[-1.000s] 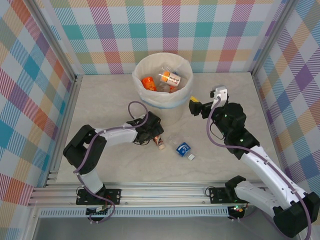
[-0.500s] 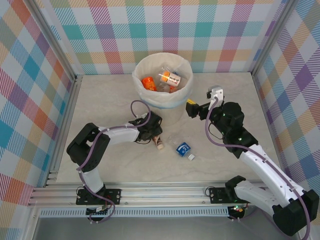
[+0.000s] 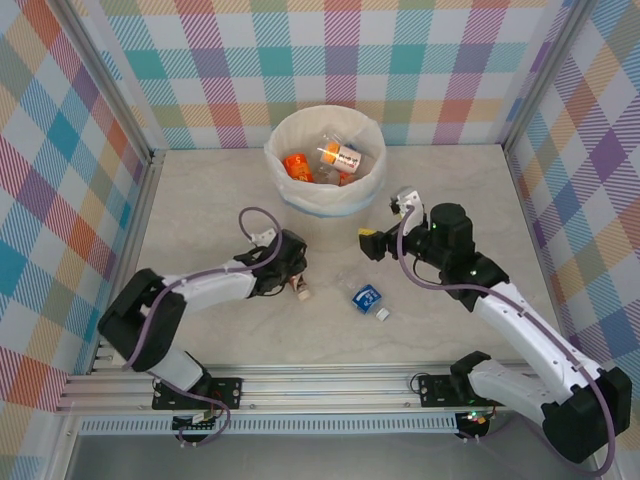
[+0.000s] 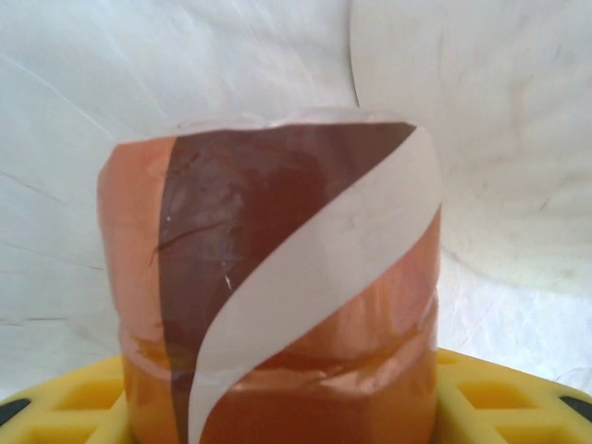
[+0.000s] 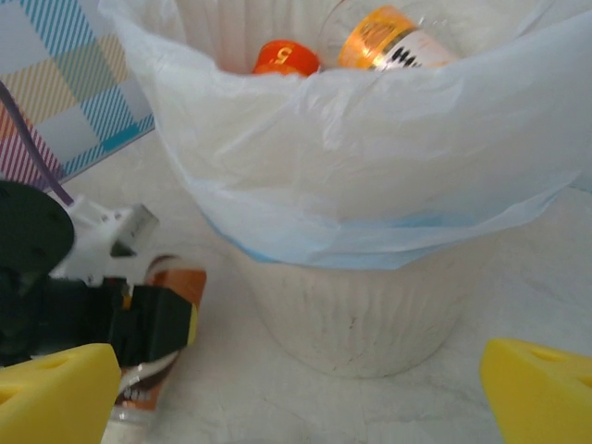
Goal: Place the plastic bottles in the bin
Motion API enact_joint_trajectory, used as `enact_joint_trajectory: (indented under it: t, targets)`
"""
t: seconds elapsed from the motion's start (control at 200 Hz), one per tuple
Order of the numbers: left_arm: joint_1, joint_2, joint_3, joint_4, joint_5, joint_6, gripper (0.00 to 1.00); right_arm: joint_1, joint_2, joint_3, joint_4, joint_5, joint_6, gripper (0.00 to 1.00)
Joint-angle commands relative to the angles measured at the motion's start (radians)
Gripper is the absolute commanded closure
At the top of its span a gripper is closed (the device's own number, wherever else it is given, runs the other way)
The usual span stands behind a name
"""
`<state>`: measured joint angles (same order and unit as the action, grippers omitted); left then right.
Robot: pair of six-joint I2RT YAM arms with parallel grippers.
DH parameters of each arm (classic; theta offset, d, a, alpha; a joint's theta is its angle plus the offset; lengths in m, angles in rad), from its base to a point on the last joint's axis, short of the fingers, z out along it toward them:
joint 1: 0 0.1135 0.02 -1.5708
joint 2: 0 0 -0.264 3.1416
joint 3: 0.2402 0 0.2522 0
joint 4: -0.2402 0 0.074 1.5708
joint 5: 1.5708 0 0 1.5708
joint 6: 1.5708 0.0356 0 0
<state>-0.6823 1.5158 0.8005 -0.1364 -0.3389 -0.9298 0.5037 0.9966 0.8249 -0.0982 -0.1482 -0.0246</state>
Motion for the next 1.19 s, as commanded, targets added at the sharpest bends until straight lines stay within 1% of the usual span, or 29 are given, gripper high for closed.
enact_joint_trajectory:
  t: [0.0, 0.105, 0.265, 0.335, 0.37, 0.495, 0.58, 0.69, 0.73, 0.745, 0.84, 0.915, 1.01, 1.075, 1.19]
  targets:
    - [0.036, -0.155, -0.057, -0.032, -0.179, -0.005, 0.64, 0.003, 0.048, 0.051, -0.065, -0.071, -0.05, 0.0]
    - [0.084, -0.294, -0.091, -0.034, -0.224, 0.033, 0.64, 0.003, 0.093, 0.068, -0.071, -0.09, -0.053, 0.0]
    - [0.142, -0.446, -0.055, -0.055, -0.231, 0.147, 0.64, 0.007, 0.144, 0.089, -0.075, -0.099, -0.066, 0.0]
    - [0.157, -0.484, -0.015, -0.066, -0.224, 0.198, 0.64, 0.007, 0.158, 0.096, -0.081, -0.1, -0.066, 0.0]
    - [0.163, -0.495, 0.011, -0.077, -0.221, 0.217, 0.64, 0.01, 0.161, 0.097, -0.082, -0.098, -0.1, 0.0]
    - [0.186, -0.5, 0.125, -0.104, -0.191, 0.298, 0.63, 0.016, 0.165, 0.098, -0.079, -0.079, -0.089, 0.0]
    - [0.204, -0.473, 0.238, -0.103, -0.13, 0.371, 0.62, 0.016, 0.161, 0.099, -0.082, -0.061, -0.087, 0.0]
    - [0.213, -0.394, 0.406, -0.104, 0.011, 0.477, 0.61, 0.016, 0.148, 0.101, -0.086, -0.038, -0.083, 0.0]
    - [0.213, -0.36, 0.459, -0.098, 0.078, 0.51, 0.61, 0.017, 0.141, 0.099, -0.084, -0.032, -0.083, 0.0]
    - [0.213, -0.346, 0.474, -0.096, 0.099, 0.517, 0.61, 0.016, 0.139, 0.097, -0.082, -0.032, -0.053, 0.0]
    - [0.213, -0.256, 0.597, -0.102, 0.2, 0.574, 0.61, 0.017, 0.124, 0.088, -0.077, -0.021, -0.037, 0.0]
    - [0.213, -0.173, 0.717, -0.151, 0.247, 0.621, 0.61, 0.017, 0.112, 0.084, -0.078, -0.011, -0.034, 0.0]
    - [0.213, -0.065, 0.865, -0.229, 0.299, 0.74, 0.6, 0.016, 0.094, 0.08, -0.09, 0.0, -0.035, 0.0]
    - [0.213, 0.004, 0.934, -0.253, 0.282, 0.826, 0.6, 0.016, 0.076, 0.072, -0.094, 0.009, -0.036, 0.0]
    - [0.219, 0.121, 1.07, -0.337, 0.25, 0.929, 0.6, 0.016, 0.035, 0.052, -0.101, 0.026, -0.04, 0.0]
